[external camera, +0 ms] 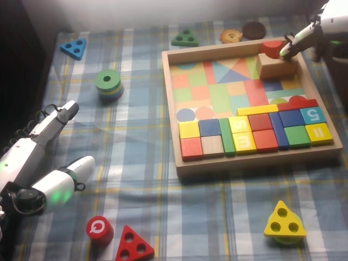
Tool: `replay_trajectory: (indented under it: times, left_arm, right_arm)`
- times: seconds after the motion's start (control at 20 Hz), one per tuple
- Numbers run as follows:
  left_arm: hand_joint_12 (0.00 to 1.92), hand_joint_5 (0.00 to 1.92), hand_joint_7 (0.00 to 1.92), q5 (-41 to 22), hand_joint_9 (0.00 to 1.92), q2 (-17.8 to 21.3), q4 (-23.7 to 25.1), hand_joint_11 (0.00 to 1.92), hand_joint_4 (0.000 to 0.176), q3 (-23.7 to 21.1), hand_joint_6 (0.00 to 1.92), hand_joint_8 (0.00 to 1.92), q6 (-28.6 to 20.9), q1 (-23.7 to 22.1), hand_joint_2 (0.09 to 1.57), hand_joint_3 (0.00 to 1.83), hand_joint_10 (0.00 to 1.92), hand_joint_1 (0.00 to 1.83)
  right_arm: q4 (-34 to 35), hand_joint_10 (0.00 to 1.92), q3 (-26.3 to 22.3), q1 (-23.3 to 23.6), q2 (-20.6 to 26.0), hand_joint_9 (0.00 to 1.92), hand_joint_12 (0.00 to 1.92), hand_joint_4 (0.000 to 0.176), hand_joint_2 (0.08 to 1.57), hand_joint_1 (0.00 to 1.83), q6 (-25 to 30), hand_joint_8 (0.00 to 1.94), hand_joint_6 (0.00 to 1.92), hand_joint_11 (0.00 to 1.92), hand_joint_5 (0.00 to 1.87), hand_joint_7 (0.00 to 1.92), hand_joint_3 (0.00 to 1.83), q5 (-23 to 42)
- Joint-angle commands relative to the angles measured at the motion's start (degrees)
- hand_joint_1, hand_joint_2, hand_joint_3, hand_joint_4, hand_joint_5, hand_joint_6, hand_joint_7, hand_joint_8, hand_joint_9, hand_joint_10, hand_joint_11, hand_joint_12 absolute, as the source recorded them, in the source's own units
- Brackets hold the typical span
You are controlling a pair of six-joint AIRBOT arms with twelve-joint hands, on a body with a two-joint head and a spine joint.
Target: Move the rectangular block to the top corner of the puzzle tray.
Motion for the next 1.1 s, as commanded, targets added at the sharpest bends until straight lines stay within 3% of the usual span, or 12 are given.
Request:
replay_trajectory:
  times: [0.0, 0.2, 0.4, 0.45, 0.6, 0.7, 0.8, 0.85, 0.9, 0.95, 1.0, 1.05]
  left_arm:
    - [0.00, 0.13, 0.05, -6.4, 0.00, 0.3, 2.2, 0.00, 0.070, 0.0, 0.00, 0.00, -0.4, -0.3, 1.30, 0.00, 0.00, 0.77]
    - [0.00, 0.13, 0.05, -6.4, 0.00, 0.3, 2.2, 0.00, 0.066, 0.0, 0.00, 0.00, -0.4, -0.3, 1.30, 0.00, 0.00, 0.74]
    - [0.00, 0.12, 0.04, -6.4, 0.00, 0.3, 2.2, 0.00, 0.078, 0.0, 0.00, 0.00, -0.4, -0.3, 1.31, 0.00, 0.00, 0.74]
    - [0.00, 0.13, 0.05, -6.4, 0.00, 0.3, 2.2, 0.00, 0.063, -0.1, 0.00, 0.00, -0.4, -0.3, 1.31, 0.00, 0.00, 0.75]
    - [0.00, 0.13, 0.04, -6.4, 0.00, 0.3, 2.2, 0.00, 0.064, -0.1, 0.00, 0.00, -0.4, -0.4, 1.31, 0.00, 0.00, 0.76]
    - [0.00, 0.13, 0.06, -6.4, 0.00, 0.3, 2.3, 0.00, 0.072, -0.1, 0.00, 0.00, -0.4, -0.4, 1.31, 0.00, 0.00, 0.76]
    - [0.00, 0.13, 0.05, -6.4, 0.01, 0.3, 2.3, 0.00, 0.068, -0.1, 0.00, 0.00, -0.4, -0.4, 1.31, 0.00, 0.00, 0.77]
    - [0.00, 0.12, 0.05, -6.4, 0.00, 0.3, 2.3, 0.00, 0.069, -0.1, 0.00, 0.00, -0.4, -0.4, 1.31, 0.00, 0.00, 0.77]
    - [0.00, 0.13, 0.04, -6.4, 0.00, 0.3, 2.3, 0.00, 0.061, -0.1, 0.00, 0.00, -0.4, -0.4, 1.31, 0.00, 0.00, 0.78]
    - [0.00, 0.12, 0.04, -6.4, 0.00, 0.3, 2.3, 0.00, 0.066, -0.1, 0.00, 0.00, -0.4, -0.4, 1.31, 0.00, 0.00, 0.78]
    - [0.00, 0.12, 0.04, -6.5, 0.00, 0.3, 2.3, 0.00, 0.066, -0.1, 0.00, 0.00, -0.4, -0.4, 1.31, 0.00, 0.00, 0.78]
    - [0.00, 0.12, 0.04, -6.5, 0.00, 0.3, 2.3, 0.00, 0.074, -0.1, 0.00, 0.00, -0.4, -0.4, 1.30, 0.00, 0.00, 0.77]
  right_arm:
    - [0.4, 1.92, 0.4, 0.6, 0.0, 1.52, 1.92, 0.000, 1.25, 1.42, -0.4, 1.94, 0.00, 1.52, 0.49, 1.26, 0.07, -1.7]
    - [-0.5, 1.92, 0.7, 0.6, 0.0, 1.55, 1.92, 0.000, 1.24, 1.47, -0.4, 1.94, 0.00, 1.56, 0.48, 1.26, 0.04, -2.4]
    - [-1.0, 1.92, 1.9, 0.6, 0.0, 1.57, 1.92, 0.000, 1.26, 1.53, -0.4, 1.94, 0.01, 1.59, 0.47, 1.27, 0.03, -3.3]
    - [-0.9, 1.92, 2.4, 0.6, 0.0, 1.63, 1.92, 0.000, 1.25, 1.60, -0.4, 1.94, 0.00, 1.64, 0.47, 1.37, 0.02, -3.4]
    - [-0.9, 1.92, 2.7, 0.6, -0.5, 1.60, 1.92, 0.000, 1.25, 1.58, -0.4, 1.94, 0.00, 1.62, 0.48, 1.35, 0.01, -3.6]
    - [-0.9, 1.92, 3.3, 0.6, -1.1, 1.54, 1.92, 0.000, 1.27, 1.52, -0.4, 1.94, 0.01, 1.58, 0.47, 1.14, 0.01, -3.8]
    - [-0.9, 1.92, 4.1, 0.6, -1.7, 1.54, 1.92, 0.000, 1.27, 1.56, -0.4, 1.94, 0.01, 1.58, 0.47, 1.14, 0.01, -4.2]
    - [-0.9, 1.92, 4.4, 0.6, -1.9, 1.50, 1.92, 0.000, 1.26, 1.37, -0.4, 1.67, 0.01, 1.55, 0.48, 0.76, 0.04, -4.4]
    - [-0.9, 1.92, 4.6, 0.6, -2.1, 1.50, 1.92, 0.000, 1.24, 1.34, -0.4, 1.55, 0.00, 1.55, 0.47, 0.70, 0.05, -4.5]
    - [-0.9, 1.92, 4.6, 0.9, -2.1, 1.55, 1.92, 0.000, 1.23, 1.60, -0.4, 1.86, 0.00, 1.59, 0.46, 1.09, 0.03, -4.7]
    - [-0.9, 1.92, 4.6, 1.1, -2.2, 1.55, 1.92, 0.000, 1.23, 1.60, -0.4, 1.86, 0.00, 1.59, 0.46, 1.09, 0.03, -4.9]
    - [-0.9, 1.92, 4.8, 1.2, -2.4, 1.51, 1.92, 0.000, 1.26, 1.34, -0.4, 1.63, 0.00, 1.56, 0.44, 0.67, 0.08, -5.2]
